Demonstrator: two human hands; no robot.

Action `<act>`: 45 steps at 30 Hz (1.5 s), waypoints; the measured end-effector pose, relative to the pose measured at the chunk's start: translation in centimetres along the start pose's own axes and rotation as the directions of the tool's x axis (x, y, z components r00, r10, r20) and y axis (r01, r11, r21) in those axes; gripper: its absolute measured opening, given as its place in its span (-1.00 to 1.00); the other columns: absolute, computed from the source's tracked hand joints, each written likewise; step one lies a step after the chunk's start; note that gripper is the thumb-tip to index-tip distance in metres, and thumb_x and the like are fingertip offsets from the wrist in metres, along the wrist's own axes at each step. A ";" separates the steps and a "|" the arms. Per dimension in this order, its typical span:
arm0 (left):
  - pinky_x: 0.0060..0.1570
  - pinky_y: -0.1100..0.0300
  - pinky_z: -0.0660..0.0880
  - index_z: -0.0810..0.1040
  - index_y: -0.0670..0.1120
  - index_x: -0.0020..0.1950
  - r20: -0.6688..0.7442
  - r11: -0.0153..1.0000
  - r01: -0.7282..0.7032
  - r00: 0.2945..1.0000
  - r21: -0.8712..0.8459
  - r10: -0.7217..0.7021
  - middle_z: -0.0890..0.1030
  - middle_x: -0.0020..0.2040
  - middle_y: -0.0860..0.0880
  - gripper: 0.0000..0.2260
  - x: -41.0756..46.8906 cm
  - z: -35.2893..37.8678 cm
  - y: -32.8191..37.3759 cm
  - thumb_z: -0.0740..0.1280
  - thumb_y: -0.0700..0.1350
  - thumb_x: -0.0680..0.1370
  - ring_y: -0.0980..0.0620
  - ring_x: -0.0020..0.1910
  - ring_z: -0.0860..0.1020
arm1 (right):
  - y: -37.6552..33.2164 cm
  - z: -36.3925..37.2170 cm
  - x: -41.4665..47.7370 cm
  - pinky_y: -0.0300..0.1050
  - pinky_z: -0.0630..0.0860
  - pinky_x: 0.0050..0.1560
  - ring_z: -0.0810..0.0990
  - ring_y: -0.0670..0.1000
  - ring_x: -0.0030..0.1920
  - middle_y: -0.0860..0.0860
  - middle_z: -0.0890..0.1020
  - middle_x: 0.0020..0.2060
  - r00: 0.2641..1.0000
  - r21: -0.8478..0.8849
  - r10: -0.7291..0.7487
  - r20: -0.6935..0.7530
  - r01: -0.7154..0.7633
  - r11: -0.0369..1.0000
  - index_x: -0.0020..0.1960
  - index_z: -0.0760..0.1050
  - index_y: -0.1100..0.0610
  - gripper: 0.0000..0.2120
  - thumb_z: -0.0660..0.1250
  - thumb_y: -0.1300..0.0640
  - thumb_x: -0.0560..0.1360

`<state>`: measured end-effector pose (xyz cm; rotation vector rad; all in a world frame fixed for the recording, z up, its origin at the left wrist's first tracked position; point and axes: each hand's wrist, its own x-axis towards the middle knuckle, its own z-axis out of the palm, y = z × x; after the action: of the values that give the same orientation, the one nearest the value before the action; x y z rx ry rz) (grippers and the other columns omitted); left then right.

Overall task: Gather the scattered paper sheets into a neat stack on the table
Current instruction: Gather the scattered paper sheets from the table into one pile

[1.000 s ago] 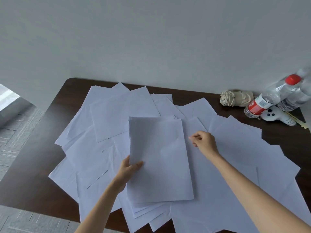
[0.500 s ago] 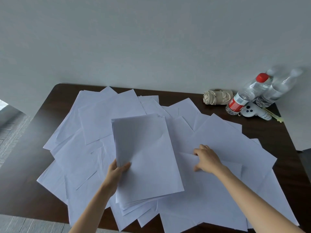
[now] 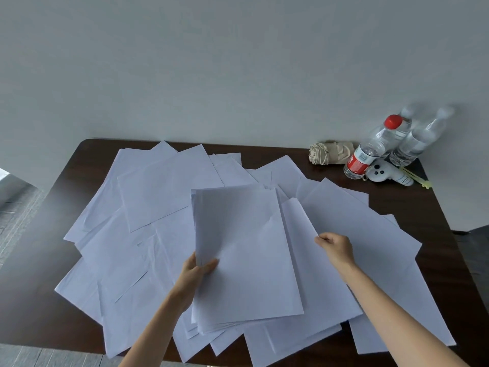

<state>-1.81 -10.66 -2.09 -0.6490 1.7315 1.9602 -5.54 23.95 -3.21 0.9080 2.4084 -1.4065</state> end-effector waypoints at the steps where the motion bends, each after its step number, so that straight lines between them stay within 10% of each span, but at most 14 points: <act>1: -0.05 -0.03 0.63 0.55 -0.12 0.20 0.013 1.000 0.005 1.000 0.006 -0.005 0.68 -0.01 -0.16 -0.55 -0.1 0.7 -0.3 0.46 -0.11 0.33 -0.11 -0.08 0.65 | 0.3 0.1 -0.2 -0.15 0.31 -0.24 0.41 0.04 -0.30 0.08 0.52 -0.35 1.000 0.021 0.021 -0.008 -0.021 1.000 -0.21 0.59 0.30 -0.86 0.39 0.25 0.48; 9: -0.09 0.09 0.62 0.51 -0.05 0.24 0.068 0.995 0.018 0.997 0.099 -0.025 0.68 0.08 -0.11 -0.55 -0.6 5.9 -3.5 0.44 -0.12 0.36 -0.05 -0.01 0.67 | 1.6 0.6 -1.4 -0.16 0.21 -0.34 0.26 -0.01 -0.41 0.02 0.38 -0.44 0.982 0.263 0.184 0.036 -0.186 0.946 -0.30 0.45 0.19 -0.77 0.33 0.19 0.52; 13: 0.10 -0.12 0.59 0.42 -0.05 0.26 -0.006 0.962 0.027 1.000 0.273 -0.026 0.62 0.16 -0.13 -0.48 -0.3 6.9 -4.7 0.44 -0.04 0.33 -0.12 0.10 0.62 | 2.0 0.0 -2.6 -0.05 0.49 -0.07 0.63 0.08 -0.15 0.15 0.69 -0.14 0.927 0.362 0.177 0.329 -0.298 0.883 -0.02 0.53 0.33 -0.64 0.46 0.03 0.42; 21: 0.06 -0.05 0.58 0.56 -0.05 0.07 -0.100 0.907 -0.026 0.992 0.420 0.075 0.59 0.06 -0.11 -0.69 -1.1 7.9 -4.2 0.44 -0.03 0.37 -0.05 0.02 0.59 | 0.9 -0.7 -4.9 -0.03 0.58 -0.09 0.67 0.09 -0.12 0.12 0.70 -0.04 0.930 0.370 -0.048 0.364 -0.097 0.924 0.04 0.57 0.17 -0.75 0.26 0.43 0.50; 32: -0.29 0.06 0.61 0.39 -0.08 0.18 -0.193 0.991 -0.132 0.973 -0.022 0.125 0.65 0.00 -0.15 -0.49 -4.9 5.9 3.4 0.48 -0.07 0.30 -0.08 -0.20 0.65 | -5.8 -0.5 -5.7 0.02 0.57 0.09 0.66 0.14 0.05 0.10 0.70 0.03 0.895 0.506 -0.142 0.423 -0.103 0.856 0.13 0.57 0.16 -0.71 0.30 0.42 0.49; 45: 0.00 -0.01 0.62 0.61 -0.32 0.15 -0.036 0.997 0.071 0.997 0.003 -0.071 0.67 0.07 -0.29 -0.67 2.7 -12.0 13.7 0.48 -0.20 0.43 -0.25 0.01 0.66 | -18.6 14.3 -7.3 -0.12 0.59 -0.02 0.66 0.00 -0.07 0.00 0.70 -0.05 0.934 0.560 -0.133 0.333 -0.082 0.825 0.02 0.59 0.07 -0.72 0.28 0.42 0.51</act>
<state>-11.66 -24.09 5.78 -0.7384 1.7096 1.9066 -12.75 2.32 6.00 0.6378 1.7537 -2.1456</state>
